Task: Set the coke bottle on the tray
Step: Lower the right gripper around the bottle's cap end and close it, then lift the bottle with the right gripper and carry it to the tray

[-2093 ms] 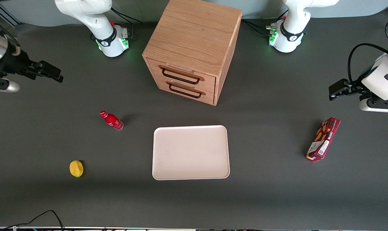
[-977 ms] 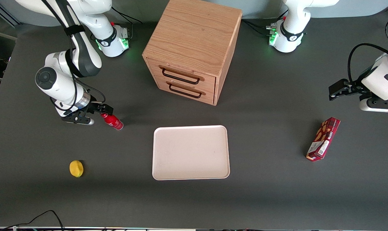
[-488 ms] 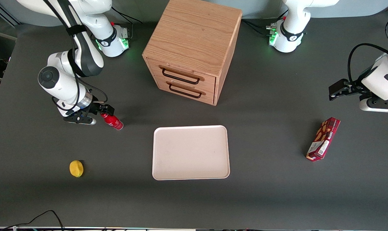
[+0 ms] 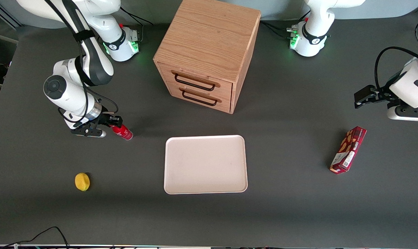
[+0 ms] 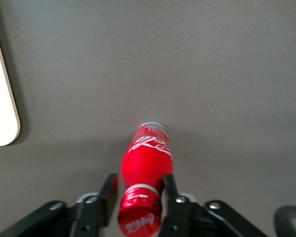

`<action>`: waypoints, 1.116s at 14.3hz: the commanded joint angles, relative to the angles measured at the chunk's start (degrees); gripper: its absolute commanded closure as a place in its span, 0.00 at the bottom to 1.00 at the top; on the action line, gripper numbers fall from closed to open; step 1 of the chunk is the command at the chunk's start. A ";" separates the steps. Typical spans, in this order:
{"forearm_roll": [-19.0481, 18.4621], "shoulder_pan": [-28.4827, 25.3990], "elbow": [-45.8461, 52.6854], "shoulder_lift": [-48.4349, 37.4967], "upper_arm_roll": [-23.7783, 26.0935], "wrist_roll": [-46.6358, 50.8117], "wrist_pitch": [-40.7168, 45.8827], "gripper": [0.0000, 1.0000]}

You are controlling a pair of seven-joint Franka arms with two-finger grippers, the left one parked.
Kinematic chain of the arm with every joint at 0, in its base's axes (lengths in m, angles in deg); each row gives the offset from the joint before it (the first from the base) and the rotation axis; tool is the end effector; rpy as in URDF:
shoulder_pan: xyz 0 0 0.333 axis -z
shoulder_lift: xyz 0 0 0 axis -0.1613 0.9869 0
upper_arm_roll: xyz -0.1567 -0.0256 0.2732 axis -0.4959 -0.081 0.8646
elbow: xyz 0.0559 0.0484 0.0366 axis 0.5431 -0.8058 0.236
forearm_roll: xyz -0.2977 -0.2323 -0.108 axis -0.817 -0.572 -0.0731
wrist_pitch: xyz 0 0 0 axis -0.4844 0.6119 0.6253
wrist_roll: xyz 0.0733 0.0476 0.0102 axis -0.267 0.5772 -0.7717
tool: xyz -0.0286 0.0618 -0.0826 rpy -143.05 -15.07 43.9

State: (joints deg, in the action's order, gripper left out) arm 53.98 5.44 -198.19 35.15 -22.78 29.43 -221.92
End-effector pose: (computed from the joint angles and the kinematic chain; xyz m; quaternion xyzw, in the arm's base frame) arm 0.5154 0.0826 0.3133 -0.9976 0.0681 0.0105 0.0109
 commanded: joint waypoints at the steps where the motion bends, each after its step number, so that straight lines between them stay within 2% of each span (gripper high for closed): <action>1: 0.38 -0.56 0.96 0.55 -0.04 -0.80 -0.51 1.00; 4: 0.29 -0.56 2.80 -0.32 0.31 -0.62 1.59 1.00; 6: 0.29 -0.47 8.83 -1.20 0.57 -0.62 10.60 1.00; 10: 0.38 -0.56 28.69 0.54 0.57 -0.10 32.06 1.00; 13: 0.64 -1.61 47.38 8.51 1.79 2.96 44.10 1.00; 15: 0.47 -2.22 62.93 18.25 5.03 10.67 51.66 1.00; 16: 0.46 -2.84 69.02 22.66 6.88 14.46 52.31 1.00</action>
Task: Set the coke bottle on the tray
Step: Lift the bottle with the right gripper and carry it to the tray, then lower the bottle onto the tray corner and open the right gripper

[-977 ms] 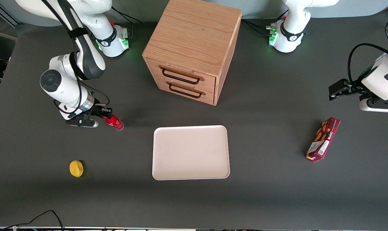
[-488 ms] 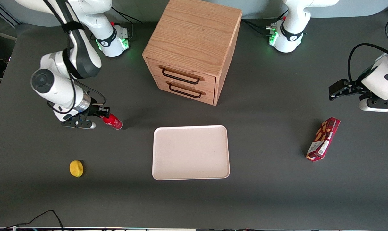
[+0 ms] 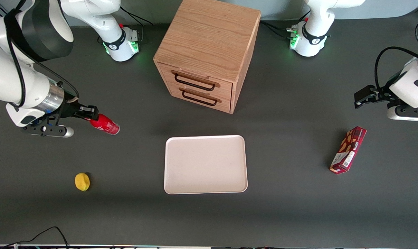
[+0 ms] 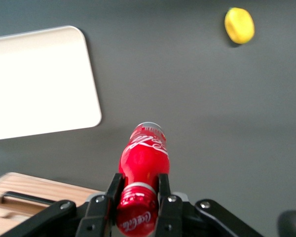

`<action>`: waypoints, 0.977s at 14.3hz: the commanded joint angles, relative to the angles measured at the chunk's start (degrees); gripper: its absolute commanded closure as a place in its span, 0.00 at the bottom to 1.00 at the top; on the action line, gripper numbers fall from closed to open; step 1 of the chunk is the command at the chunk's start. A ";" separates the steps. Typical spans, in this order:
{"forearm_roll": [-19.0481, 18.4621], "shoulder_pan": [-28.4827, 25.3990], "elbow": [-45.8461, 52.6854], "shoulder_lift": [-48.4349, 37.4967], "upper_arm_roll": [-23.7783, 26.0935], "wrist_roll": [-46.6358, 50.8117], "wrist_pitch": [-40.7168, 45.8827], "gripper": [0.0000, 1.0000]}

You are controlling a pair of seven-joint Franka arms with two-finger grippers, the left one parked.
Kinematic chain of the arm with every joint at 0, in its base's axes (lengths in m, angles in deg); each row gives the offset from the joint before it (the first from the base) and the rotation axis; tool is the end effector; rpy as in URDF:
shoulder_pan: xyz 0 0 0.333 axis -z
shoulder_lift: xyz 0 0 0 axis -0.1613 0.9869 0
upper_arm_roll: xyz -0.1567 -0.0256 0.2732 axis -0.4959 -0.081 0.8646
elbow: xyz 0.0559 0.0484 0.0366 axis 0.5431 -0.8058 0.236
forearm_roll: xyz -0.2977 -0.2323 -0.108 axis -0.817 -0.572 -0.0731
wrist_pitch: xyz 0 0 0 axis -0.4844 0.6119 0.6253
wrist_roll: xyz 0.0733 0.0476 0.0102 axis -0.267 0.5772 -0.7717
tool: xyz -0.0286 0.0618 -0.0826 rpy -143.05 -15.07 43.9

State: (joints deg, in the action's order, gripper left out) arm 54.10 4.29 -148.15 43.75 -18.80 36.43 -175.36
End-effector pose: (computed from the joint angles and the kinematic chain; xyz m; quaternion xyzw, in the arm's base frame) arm 0.6024 0.1440 0.5584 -0.9952 0.0766 0.0589 0.0148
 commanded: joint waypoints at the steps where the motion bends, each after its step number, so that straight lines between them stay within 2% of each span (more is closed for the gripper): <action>1: 0.35 -2.13 23.30 18.10 4.05 12.28 5.41 1.00; 3: 0.00 -5.19 27.12 24.18 5.29 21.08 0.60 1.00; 7: -5.70 -8.63 27.13 33.15 5.38 31.12 -15.81 1.00; 8: -6.15 -8.81 27.04 34.65 5.38 31.84 -17.95 1.00; 10: -9.39 -9.42 26.95 36.24 5.47 32.02 -19.73 1.00; 14: -10.37 -9.51 26.86 38.62 5.47 33.34 -23.51 1.00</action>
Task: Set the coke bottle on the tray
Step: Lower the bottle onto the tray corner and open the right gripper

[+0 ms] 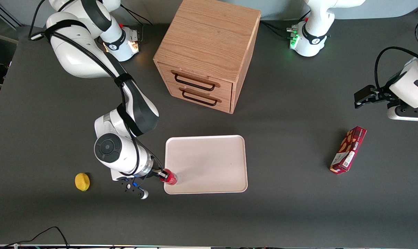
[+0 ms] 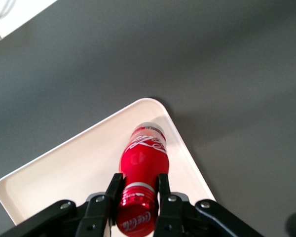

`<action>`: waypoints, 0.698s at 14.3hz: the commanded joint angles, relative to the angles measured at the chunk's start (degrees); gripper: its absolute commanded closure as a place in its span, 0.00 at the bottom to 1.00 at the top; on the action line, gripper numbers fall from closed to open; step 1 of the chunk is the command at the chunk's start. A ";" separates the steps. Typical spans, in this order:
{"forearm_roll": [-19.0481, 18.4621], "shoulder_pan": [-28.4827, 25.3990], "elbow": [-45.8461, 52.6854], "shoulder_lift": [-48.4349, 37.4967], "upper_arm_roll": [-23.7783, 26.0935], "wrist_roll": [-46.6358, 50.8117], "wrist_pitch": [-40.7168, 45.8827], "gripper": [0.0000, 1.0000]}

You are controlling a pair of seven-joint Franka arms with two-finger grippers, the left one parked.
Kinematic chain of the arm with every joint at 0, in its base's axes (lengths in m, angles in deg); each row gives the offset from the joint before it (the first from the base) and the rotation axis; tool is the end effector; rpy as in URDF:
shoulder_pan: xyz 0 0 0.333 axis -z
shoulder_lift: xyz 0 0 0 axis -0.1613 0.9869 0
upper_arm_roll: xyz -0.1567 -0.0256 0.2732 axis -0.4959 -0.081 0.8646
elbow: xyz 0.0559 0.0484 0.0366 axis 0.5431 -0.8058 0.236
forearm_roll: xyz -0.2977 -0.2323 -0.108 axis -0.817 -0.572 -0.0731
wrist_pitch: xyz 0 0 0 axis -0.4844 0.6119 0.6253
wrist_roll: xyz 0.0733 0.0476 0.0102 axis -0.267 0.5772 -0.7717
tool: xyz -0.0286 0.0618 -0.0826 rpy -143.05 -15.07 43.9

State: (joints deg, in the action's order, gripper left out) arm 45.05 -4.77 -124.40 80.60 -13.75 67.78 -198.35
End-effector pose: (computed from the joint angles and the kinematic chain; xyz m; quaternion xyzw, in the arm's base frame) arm 0.7229 0.2989 0.3424 -0.9668 0.2494 -0.0124 0.0534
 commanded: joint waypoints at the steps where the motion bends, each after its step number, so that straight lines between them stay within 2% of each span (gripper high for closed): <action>1: -1.41 -0.45 3.11 1.94 0.33 2.07 -0.79 1.00; 4: -3.78 -0.54 2.58 2.91 0.42 2.51 -1.66 1.00; 5: -3.87 -0.54 2.49 3.09 0.33 2.69 -2.19 0.87; 6: -3.79 -0.54 2.58 3.18 0.33 2.60 -2.28 0.81; 7: -3.78 -0.45 2.58 2.91 0.33 2.52 -2.20 0.69; 8: -3.70 -0.45 2.58 2.65 0.42 2.51 -1.93 0.49; 9: -3.70 -0.37 2.58 2.30 0.42 2.43 -1.67 0.25; 10: -3.70 -0.10 2.58 1.86 0.51 2.17 -1.41 0.07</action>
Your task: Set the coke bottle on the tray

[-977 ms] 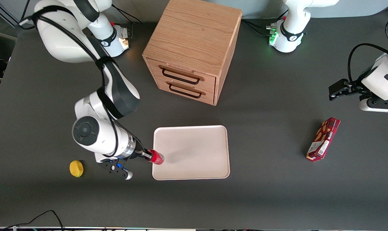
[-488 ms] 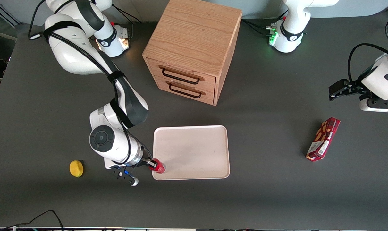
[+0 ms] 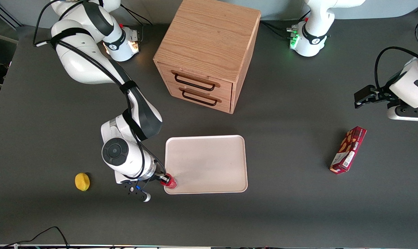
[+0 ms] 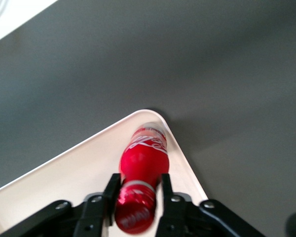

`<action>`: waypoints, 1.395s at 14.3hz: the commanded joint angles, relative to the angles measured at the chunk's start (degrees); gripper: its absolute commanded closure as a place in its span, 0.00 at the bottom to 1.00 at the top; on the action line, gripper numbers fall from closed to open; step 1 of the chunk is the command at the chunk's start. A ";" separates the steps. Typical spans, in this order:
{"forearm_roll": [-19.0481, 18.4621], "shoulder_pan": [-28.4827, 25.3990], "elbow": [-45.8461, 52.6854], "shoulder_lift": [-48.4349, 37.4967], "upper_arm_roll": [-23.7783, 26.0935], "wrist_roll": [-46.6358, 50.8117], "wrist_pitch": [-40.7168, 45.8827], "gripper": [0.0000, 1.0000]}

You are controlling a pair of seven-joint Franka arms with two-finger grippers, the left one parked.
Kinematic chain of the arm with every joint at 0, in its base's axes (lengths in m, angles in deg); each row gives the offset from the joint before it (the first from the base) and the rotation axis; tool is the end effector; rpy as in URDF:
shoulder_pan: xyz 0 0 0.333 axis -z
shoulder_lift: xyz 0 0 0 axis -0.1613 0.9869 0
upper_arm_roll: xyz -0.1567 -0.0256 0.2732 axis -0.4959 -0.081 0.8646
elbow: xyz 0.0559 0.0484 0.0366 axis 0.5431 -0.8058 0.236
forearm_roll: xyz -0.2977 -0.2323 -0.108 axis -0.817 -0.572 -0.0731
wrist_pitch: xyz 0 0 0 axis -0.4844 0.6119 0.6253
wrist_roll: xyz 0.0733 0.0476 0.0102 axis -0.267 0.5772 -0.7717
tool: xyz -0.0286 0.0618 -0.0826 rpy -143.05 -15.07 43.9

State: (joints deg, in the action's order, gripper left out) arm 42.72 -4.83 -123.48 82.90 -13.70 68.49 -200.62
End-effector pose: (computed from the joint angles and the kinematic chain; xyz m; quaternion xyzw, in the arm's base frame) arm 0.7297 0.2986 0.3227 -0.9666 0.2504 -0.0282 0.0473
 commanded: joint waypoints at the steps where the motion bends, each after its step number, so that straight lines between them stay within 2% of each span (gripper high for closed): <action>1: -1.28 0.14 1.66 -1.31 0.54 1.27 2.00 0.00; 4: -1.37 1.36 1.66 -6.31 3.17 -0.04 9.10 0.00; 7: -1.10 3.99 1.31 -15.97 6.15 -3.81 21.65 0.00; 10: -0.05 7.68 -2.18 -27.21 6.60 -14.50 35.64 0.00; 11: 2.30 9.35 -5.60 -32.12 6.25 -17.68 36.89 0.00; 12: 5.37 11.28 -11.29 -37.74 5.38 -20.67 36.99 0.00; 15: 11.63 11.74 -31.66 -55.06 -4.45 -30.69 32.53 0.00; 18: 11.91 11.74 -50.23 -68.26 -7.71 -34.93 24.53 0.00; 20: 12.26 11.65 -55.97 -71.71 -9.30 -35.99 20.83 0.00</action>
State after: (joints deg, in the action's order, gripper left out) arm 53.27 6.88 -165.99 19.66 -21.47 34.82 -173.12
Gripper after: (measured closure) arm 0.000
